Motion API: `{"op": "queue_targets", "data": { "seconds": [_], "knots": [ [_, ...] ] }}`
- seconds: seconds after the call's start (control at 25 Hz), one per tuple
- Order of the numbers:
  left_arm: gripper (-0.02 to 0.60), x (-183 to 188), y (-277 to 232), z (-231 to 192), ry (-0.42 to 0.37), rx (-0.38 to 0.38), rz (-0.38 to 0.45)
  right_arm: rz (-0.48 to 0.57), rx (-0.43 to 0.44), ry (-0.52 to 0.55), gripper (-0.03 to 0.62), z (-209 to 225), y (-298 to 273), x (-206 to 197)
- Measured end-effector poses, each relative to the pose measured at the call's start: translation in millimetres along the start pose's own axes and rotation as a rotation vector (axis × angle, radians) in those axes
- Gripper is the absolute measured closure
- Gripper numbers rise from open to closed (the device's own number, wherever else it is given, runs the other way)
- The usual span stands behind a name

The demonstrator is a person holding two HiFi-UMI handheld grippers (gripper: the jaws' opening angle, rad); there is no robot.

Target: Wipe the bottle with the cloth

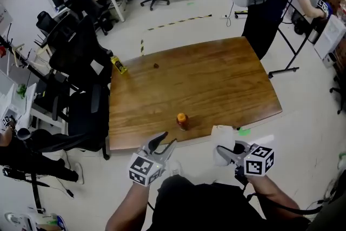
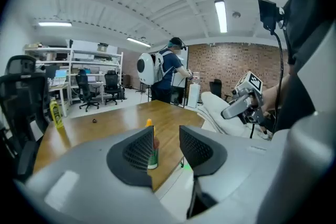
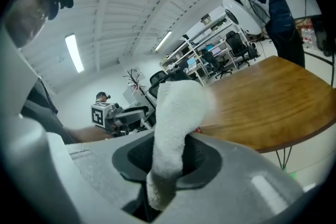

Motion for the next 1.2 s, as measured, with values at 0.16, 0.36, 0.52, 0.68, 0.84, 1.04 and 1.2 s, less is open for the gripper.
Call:
{"op": "queue_targets", "data": {
  "seconds": [0.16, 0.36, 0.52, 0.68, 0.84, 1.04, 1.2],
  "knots": [
    [0.407, 0, -26, -45, -0.109, -0.123, -0.011, 0.027, -0.042, -0.034, 0.520, -2, -35, 16],
    [0.400, -4, -54, -75, -0.158, -0.321, -0.042, 0.015, -0.116, -0.080, 0.520, 2, -72, 26],
    [0.395, -7, -75, -83, -0.188, -0.446, -0.056, 0.014, -0.172, -0.103, 0.520, 10, -95, 35],
    [0.381, -11, -91, -84, -0.189, -0.495, -0.059, 0.029, -0.150, -0.121, 0.520, 15, -108, 45],
    [0.365, -19, -108, -82, -0.231, -0.546, -0.082, -0.007, -0.081, -0.091, 0.520, 30, -126, 51],
    [0.372, -17, -119, -80, -0.254, -0.568, -0.073, -0.050, 0.096, -0.084, 0.520, 57, -143, 58],
    [0.414, -17, -124, -82, -0.272, -0.579, -0.050, -0.083, 0.195, -0.082, 0.520, 78, -157, 65]
  ]
}}
Point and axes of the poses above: the fingertips, and each gripper's own axes: y backward along the fingers, z to its right, x out of its top, the point moved 10 cm from there along y, backward along the fingers
